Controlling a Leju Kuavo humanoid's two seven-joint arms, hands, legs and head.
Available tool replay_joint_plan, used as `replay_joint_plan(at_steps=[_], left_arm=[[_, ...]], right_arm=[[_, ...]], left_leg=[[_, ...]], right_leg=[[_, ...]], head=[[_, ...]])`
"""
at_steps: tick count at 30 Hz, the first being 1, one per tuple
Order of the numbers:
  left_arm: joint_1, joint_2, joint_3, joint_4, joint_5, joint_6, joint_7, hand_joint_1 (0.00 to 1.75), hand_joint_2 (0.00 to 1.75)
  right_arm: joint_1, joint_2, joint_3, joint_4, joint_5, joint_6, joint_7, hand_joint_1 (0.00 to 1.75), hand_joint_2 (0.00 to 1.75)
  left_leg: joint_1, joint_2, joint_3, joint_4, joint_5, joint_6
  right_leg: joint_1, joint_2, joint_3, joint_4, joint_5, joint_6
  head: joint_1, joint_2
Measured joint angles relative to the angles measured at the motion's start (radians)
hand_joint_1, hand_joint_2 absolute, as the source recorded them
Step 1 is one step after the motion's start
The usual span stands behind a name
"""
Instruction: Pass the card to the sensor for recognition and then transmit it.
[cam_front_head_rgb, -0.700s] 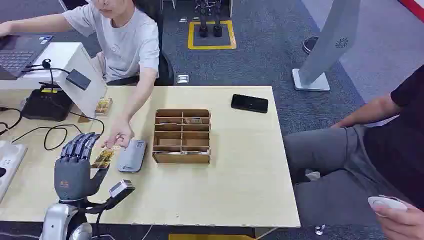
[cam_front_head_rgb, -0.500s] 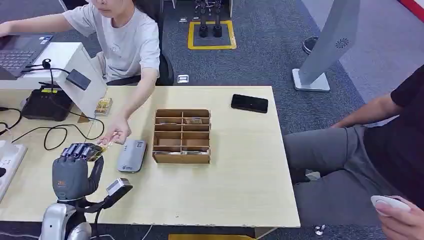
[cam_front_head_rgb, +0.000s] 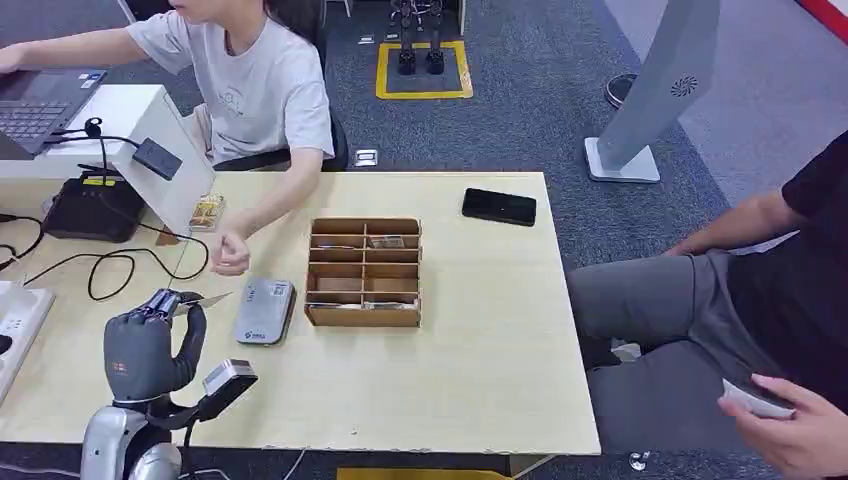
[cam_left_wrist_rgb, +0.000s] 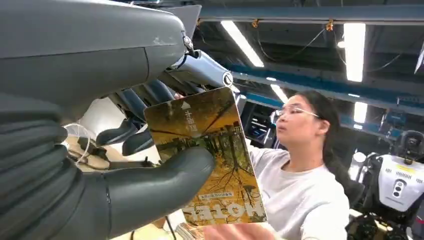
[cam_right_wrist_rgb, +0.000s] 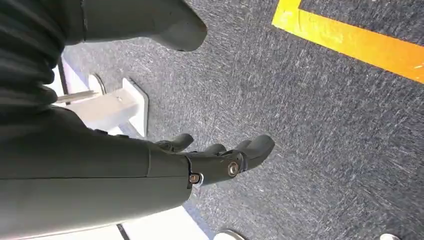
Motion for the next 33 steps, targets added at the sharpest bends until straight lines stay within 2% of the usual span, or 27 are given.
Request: replay_joint_plan(at_steps=[3, 7, 10, 14, 16, 26, 29, 33], left_arm=[[-0.001, -0.014, 0.0, -0.001, 0.111, -0.098, 0.006, 1.75, 1.75], [-0.013, -0.05, 0.0, -0.001, 0.238, -0.257, 0.071, 1.75, 1.75], [-0.036, -0.088, 0.001, 0.009, 0.311, -0.306, 0.131, 1.75, 1.75], [-0.099, -0.14, 0.018, 0.078, 0.388, -0.3, 0.184, 1.75, 1.75], [-0.125, -0.157, 0.023, 0.113, 0.421, -0.3, 0.189, 1.75, 1.75], [-0.171, -0.188, 0.033, 0.192, 0.444, -0.297, 0.189, 1.75, 1.75], [-0.182, -0.193, 0.037, 0.206, 0.467, -0.263, 0.19, 1.75, 1.75], [-0.238, -0.198, 0.052, 0.282, 0.487, -0.182, 0.177, 1.75, 1.75]], right_arm=[[0.0, 0.002, -0.002, 0.0, -0.003, -0.006, -0.004, 0.0, 1.75], [0.004, 0.003, -0.006, 0.0, -0.008, -0.018, -0.006, 0.0, 1.75], [0.007, 0.003, -0.012, 0.0, -0.005, -0.021, -0.001, 0.0, 1.75], [0.006, 0.007, -0.012, 0.0, 0.007, -0.024, 0.015, 0.0, 1.75], [0.006, 0.008, -0.012, 0.0, 0.008, -0.027, 0.015, 0.0, 1.75], [0.007, 0.011, -0.02, 0.0, 0.009, -0.029, 0.015, 0.0, 1.75], [0.007, 0.012, -0.021, 0.0, 0.018, -0.03, 0.015, 0.0, 1.75], [0.002, 0.013, -0.021, 0.0, 0.039, -0.025, 0.029, 0.0, 1.75]], left_leg=[[0.0, 0.0, 0.0, 0.0, 0.0, 0.0], [0.0, 0.0, 0.0, 0.0, 0.0, 0.0], [0.0, 0.0, 0.0, 0.0, 0.0, 0.0], [0.0, -0.001, 0.0, 0.0, 0.0, 0.0], [0.0, 0.0, 0.0, 0.0, 0.0, 0.0], [0.0, 0.0, 0.0, 0.0, 0.0, 0.0], [0.0, 0.0, -0.001, 0.0, 0.0, 0.0], [0.0, -0.001, -0.001, 0.0, 0.001, 0.0]], right_leg=[[0.0, 0.0, 0.0, 0.0, 0.0, 0.0], [0.0, 0.0, 0.0, 0.0, 0.0, 0.0], [0.0, 0.0, 0.0, 0.0, 0.0, 0.0], [0.0, 0.0, 0.0, 0.0, 0.0, 0.0], [0.0, 0.0, 0.0, 0.0, 0.0, 0.0], [0.0, 0.0, 0.0, 0.0, 0.0, 0.0], [0.0, 0.0, 0.0, 0.0, 0.0, 0.0], [0.0, 0.0, 0.001, 0.0, 0.001, 0.0]], head=[[0.0, 0.0], [0.0, 0.0], [0.0, 0.0], [0.0, 0.0], [0.0, 0.0], [0.0, 0.0], [0.0, 0.0], [0.0, 0.0]])
